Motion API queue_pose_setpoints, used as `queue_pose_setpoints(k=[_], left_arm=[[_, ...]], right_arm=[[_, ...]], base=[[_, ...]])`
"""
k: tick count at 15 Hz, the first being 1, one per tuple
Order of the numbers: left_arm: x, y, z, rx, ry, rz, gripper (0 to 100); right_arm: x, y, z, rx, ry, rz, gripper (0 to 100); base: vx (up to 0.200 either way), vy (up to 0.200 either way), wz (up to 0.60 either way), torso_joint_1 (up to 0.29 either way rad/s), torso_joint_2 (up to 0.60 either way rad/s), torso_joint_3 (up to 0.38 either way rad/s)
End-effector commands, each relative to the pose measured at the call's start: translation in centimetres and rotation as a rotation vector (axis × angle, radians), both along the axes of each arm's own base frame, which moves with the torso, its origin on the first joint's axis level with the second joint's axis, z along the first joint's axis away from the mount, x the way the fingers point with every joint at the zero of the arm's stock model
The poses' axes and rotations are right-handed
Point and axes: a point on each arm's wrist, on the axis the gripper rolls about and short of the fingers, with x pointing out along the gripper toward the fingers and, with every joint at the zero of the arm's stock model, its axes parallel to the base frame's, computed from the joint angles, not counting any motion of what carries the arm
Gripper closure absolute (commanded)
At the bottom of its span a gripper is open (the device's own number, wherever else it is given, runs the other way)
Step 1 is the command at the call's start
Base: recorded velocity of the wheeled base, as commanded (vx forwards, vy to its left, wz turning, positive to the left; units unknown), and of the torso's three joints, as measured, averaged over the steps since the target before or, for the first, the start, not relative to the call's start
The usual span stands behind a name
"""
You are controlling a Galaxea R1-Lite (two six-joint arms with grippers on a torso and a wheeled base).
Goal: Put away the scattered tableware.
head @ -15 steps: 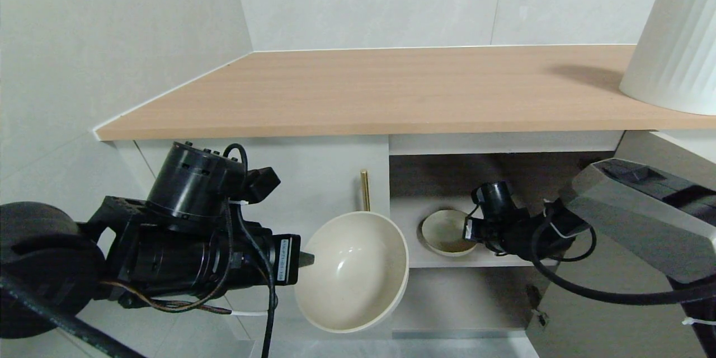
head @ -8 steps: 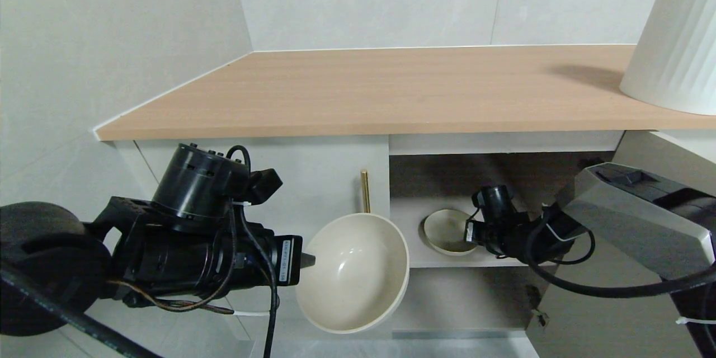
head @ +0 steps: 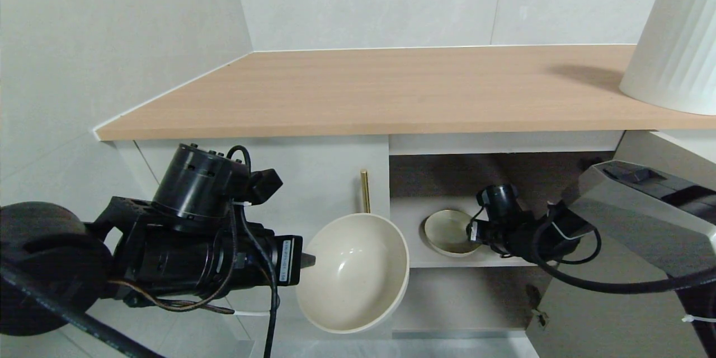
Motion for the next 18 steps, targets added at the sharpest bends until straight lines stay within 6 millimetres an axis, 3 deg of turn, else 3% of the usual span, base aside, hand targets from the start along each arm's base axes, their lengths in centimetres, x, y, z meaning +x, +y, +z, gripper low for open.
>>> queue_pose_setpoints(k=[1,5,10,14,18], left_arm=[[0.3,-0.2,-0.5,0.013,0.014,0.004,100],[1.6,-1.5,-3.3,0.126,0.010,0.073,100],[3.2,-4.7,-8.8,0.324,-0.037,0.241,100],[2.6,-5.8,-9.8,0.343,-0.019,0.200,100],[1.9,-7.0,-10.5,0.339,0.000,0.169,100]], right_arm=[[-0.3,-0.1,0.8,0.005,-0.011,0.001,0],[-2.1,0.4,2.8,0.017,-0.014,0.041,0],[-10.0,2.1,7.4,-0.004,0.030,0.455,0],[-14.7,3.3,10.1,0.024,0.006,0.678,0],[-17.2,5.2,10.8,0.029,-0.001,0.774,0]], base=[[0.000,0.000,0.00,0.000,0.00,0.000],[0.000,0.000,0.00,0.000,0.00,0.000],[0.000,0.000,0.00,0.000,0.00,0.000],[0.000,0.000,0.00,0.000,0.00,0.000],[0.000,0.000,0.00,0.000,0.00,0.000]])
